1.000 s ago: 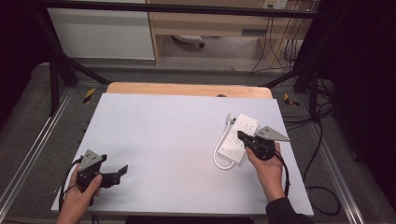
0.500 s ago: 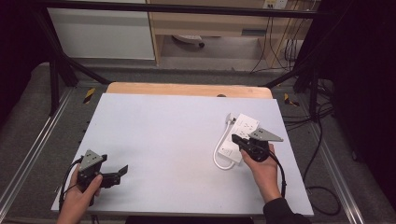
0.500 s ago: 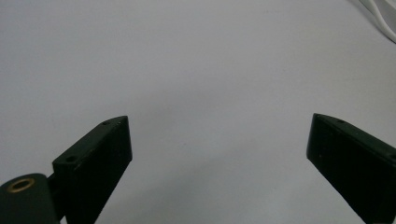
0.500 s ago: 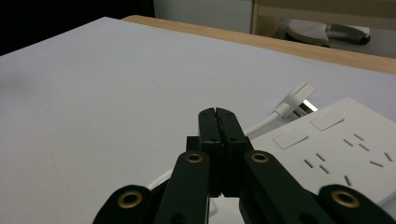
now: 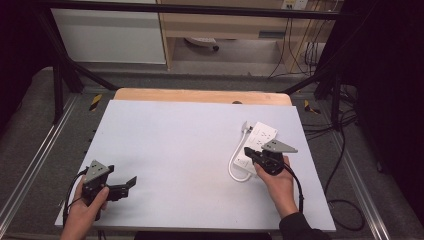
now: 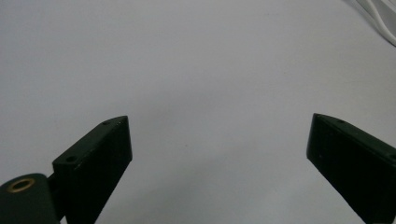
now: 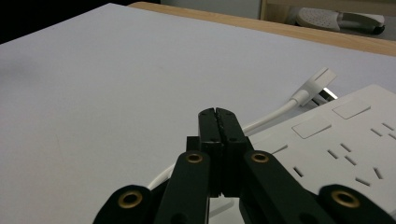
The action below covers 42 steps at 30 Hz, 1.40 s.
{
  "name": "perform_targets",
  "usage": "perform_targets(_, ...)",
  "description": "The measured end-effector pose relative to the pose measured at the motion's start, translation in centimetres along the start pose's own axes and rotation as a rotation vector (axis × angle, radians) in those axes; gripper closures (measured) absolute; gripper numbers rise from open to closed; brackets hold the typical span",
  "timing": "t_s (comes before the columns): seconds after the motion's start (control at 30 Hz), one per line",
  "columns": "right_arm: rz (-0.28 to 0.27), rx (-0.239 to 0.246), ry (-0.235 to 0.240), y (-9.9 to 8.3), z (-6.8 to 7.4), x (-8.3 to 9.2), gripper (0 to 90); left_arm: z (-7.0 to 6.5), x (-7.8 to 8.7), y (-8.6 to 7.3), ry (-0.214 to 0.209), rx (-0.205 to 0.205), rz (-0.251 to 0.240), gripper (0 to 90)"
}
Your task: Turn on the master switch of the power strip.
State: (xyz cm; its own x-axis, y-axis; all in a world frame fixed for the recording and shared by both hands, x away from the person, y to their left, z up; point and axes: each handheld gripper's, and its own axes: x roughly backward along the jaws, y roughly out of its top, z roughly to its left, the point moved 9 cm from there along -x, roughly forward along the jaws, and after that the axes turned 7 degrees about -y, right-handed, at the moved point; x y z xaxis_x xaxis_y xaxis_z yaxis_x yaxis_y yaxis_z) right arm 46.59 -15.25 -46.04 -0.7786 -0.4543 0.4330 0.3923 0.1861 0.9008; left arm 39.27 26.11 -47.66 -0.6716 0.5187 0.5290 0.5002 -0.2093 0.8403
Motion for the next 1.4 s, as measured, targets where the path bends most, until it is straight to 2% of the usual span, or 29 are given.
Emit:
perform_targets(0.57,0.022,0.011,0.002,-0.7,0.1,-0.2,90.0,0.1,-0.1,0.1,0.002,0.003,-0.002,6.9)
perform_targets(0.9,0.085,0.035,0.006,-1.8,0.6,-0.9,90.0,0.0,-0.1,0.1,0.004,0.003,-0.003,7.0)
perform_targets(1.1,0.107,0.053,0.013,-2.2,1.0,-1.1,90.0,0.0,-0.1,0.1,0.003,0.003,-0.004,7.0)
perform_targets(1.4,0.137,0.070,0.005,-2.9,1.0,-1.5,90.0,-0.1,-0.2,0.1,-0.002,0.002,-0.002,7.1)
